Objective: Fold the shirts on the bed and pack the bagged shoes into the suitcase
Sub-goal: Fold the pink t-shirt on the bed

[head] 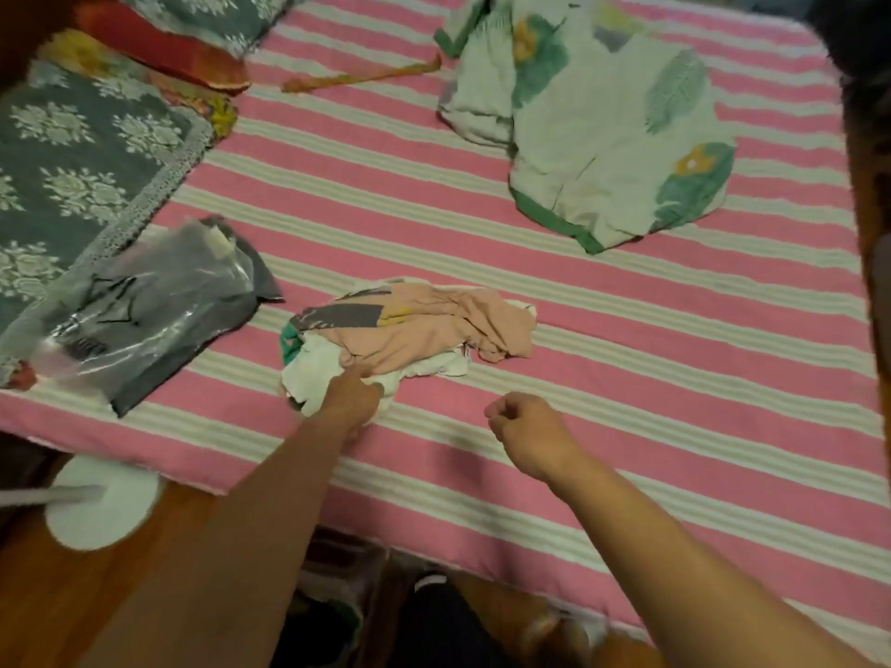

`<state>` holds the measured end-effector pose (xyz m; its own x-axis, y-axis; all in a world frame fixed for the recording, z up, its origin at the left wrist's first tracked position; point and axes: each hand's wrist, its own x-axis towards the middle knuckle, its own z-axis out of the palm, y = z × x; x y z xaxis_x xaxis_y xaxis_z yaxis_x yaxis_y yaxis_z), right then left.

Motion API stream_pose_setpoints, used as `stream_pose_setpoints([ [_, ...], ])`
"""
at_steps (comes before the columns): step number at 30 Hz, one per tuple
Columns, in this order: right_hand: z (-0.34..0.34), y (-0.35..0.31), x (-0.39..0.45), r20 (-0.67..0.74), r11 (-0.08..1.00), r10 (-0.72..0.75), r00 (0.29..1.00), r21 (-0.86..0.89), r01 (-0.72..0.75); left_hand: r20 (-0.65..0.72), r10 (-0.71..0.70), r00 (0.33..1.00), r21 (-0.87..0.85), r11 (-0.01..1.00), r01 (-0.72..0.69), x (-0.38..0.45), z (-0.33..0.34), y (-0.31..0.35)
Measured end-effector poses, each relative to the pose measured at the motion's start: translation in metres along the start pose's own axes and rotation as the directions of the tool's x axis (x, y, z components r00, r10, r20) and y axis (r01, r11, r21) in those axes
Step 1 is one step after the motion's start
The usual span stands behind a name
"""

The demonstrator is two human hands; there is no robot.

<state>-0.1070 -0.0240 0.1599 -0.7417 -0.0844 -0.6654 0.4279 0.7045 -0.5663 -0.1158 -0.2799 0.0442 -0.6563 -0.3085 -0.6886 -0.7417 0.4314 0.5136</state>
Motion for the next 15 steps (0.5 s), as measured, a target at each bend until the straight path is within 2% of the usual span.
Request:
stream_pose_setpoints([
  [5, 0.021, 0.007, 0.022, -0.012, 0.990, 0.103, 0.995, 0.097, -0.101, 0.145, -0.064, 0.987, 0.046, 0.997, 0.058, 0.089, 0.017, -0.004],
  [7, 0.018, 0.009, 0.024, -0.030, 0.984, 0.140, 0.990, 0.120, -0.135, 0.157, -0.088, 0.984, 0.031, 0.996, 0.084, 0.095, 0.023, -0.001],
  [9, 0.012, 0.011, 0.020, -0.044, 0.974, 0.178, 0.983, 0.150, -0.169, 0.122, -0.071, 0.990, -0.065, 0.995, 0.079, 0.081, 0.025, 0.005],
  [12, -0.002, 0.009, 0.005, -0.046, 0.962, 0.206, 0.977, 0.194, -0.194, -0.007, 0.059, 0.998, -0.160, 0.985, -0.060, 0.041, 0.017, 0.021],
  [15, -0.024, 0.006, -0.020, -0.069, 0.952, 0.198, 0.978, 0.249, -0.175, -0.136, 0.295, 0.946, -0.209, 0.925, -0.318, -0.014, -0.004, 0.060],
])
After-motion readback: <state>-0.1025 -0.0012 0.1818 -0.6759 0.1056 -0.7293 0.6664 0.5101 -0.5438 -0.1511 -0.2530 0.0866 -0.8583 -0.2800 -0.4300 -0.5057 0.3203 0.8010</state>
